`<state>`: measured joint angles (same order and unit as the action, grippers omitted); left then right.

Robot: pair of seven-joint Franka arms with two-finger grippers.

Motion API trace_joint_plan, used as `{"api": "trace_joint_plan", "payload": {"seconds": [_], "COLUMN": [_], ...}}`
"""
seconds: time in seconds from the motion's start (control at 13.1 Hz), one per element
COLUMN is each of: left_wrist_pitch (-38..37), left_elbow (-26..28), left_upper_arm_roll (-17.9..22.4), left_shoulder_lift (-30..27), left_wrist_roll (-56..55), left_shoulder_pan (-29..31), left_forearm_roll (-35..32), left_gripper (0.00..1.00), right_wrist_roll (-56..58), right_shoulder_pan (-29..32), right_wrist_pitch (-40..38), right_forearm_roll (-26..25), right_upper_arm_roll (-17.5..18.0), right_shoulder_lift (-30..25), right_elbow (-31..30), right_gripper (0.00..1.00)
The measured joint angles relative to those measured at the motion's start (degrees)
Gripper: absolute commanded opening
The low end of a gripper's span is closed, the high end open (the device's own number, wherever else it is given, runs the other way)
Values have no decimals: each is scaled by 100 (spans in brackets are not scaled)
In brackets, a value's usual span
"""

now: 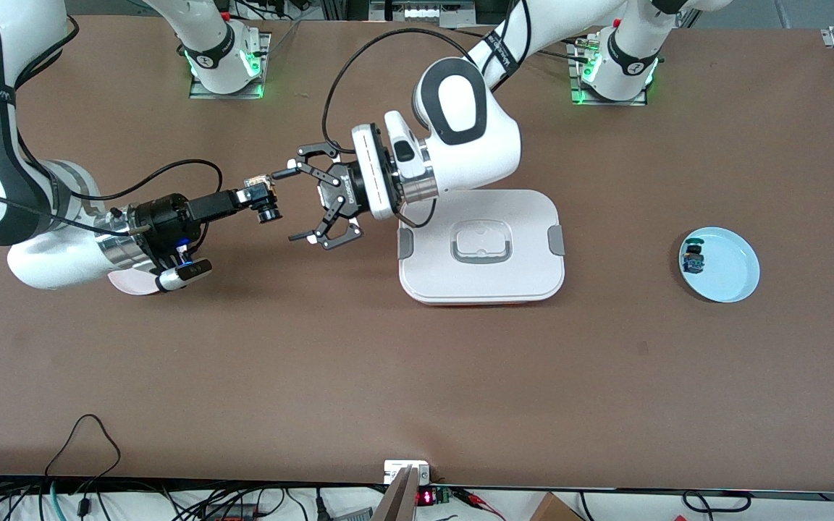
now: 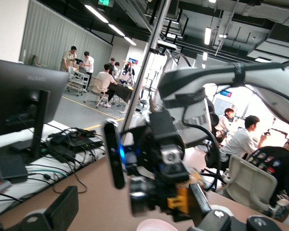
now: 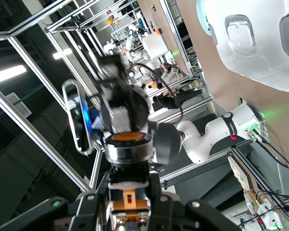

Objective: Transfer orange switch to right arm and place
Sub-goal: 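Open the left gripper and pull it back from the switch, then move the right gripper over the white plate while the left gripper returns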

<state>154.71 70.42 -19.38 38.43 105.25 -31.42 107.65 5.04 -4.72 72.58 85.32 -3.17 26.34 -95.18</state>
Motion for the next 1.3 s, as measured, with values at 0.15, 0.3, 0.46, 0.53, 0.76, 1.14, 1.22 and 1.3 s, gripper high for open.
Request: {"api": "trace_joint_plan", "payload": {"seconds": [0.15,0.3,0.46,0.53,0.76,1.14,1.22,1.3], "left_wrist_pitch": [-447,-1703,-2958,-3462,-4624,-4902,-4916,-4962], "left_elbow": [11,96,246,326,385,293,275,238], "left_upper_arm_roll": [14,43,81,99,132,146,151,153], "left_shoulder_lift": [-98,-142,-103,-50,250,356,356,356], "left_wrist_roll": [17,317,925,1203,1550,1628,1634,1636], "left_shoulder_pan": [457,1164,1964,2357,3429,4588,4873,5151], "left_forearm_roll": [0,-5,-7,-36,-1157,-2951,-3172,-3473], "left_gripper": [100,100,100,100,100,100,100,100], "right_wrist_roll": [0,-1,-2,-2,-7,-7,-5,-2], "right_shoulder_pan": [3,20,104,169,326,521,563,591], "right_wrist_pitch": [-1,-3,-11,-13,-134,-162,-163,-163], "right_forearm_roll": [0,-7,-237,-453,-1186,-2474,-2687,-2840], "right_upper_arm_roll": [0,-7,-17,-23,-42,-61,-62,-63], "right_shoulder_lift": [0,0,-7,-17,-74,-92,-92,-92], "right_elbow": [0,1,60,157,527,904,958,1002], "right_gripper": [9,9,6,6,6,5,5,5]}}
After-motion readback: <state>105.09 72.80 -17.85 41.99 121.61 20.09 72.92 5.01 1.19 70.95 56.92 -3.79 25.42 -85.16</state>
